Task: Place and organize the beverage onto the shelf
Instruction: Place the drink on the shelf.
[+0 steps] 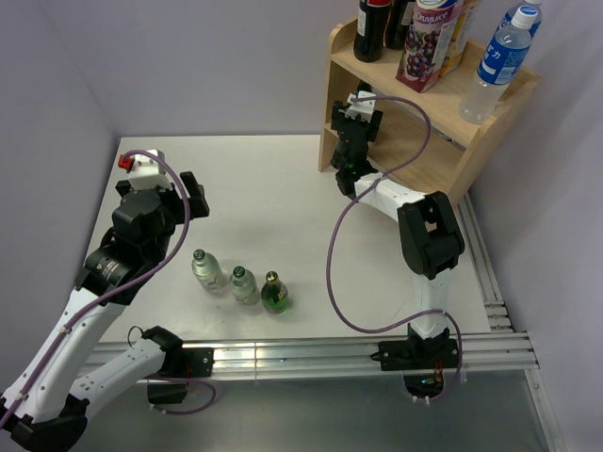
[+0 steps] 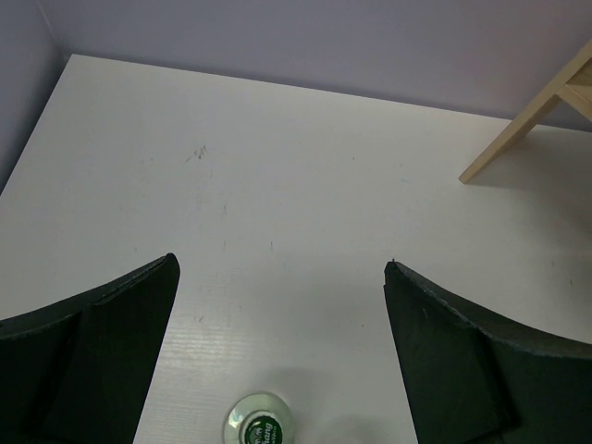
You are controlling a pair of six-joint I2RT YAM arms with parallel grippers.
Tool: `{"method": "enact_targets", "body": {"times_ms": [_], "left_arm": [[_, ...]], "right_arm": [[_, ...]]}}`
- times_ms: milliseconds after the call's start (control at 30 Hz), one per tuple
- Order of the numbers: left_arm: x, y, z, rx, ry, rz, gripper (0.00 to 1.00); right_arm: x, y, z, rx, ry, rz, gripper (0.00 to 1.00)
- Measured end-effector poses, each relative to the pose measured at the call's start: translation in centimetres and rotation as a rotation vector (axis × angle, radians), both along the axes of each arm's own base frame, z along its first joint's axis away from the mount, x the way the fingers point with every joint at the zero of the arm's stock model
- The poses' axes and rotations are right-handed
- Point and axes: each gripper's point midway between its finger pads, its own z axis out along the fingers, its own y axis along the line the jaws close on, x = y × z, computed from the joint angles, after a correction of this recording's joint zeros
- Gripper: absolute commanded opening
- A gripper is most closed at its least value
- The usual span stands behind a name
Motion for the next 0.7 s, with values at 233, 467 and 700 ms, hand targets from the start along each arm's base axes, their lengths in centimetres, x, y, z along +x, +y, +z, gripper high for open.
{"method": "enact_targets", "body": {"times_ms": [233, 467, 700], "left_arm": [[0.04, -0.16, -0.18, -0.001, 0.002, -0.007, 1.0], [0.07, -0.19, -0.3, 0.0, 0.004, -0.008, 1.0], [0.07, -0.19, -0.32, 0.0, 0.004, -0.008, 0.99]], "right_arm": [[0.1, -0.13, -0.02, -0.006, -0.011, -0.001, 0.21], [0.44, -0.42, -0.03, -0.014, -0.012, -0.007, 0.23], [0.65, -0.5, -0.05, -0.014, -0.008, -0.006, 0.3]]}}
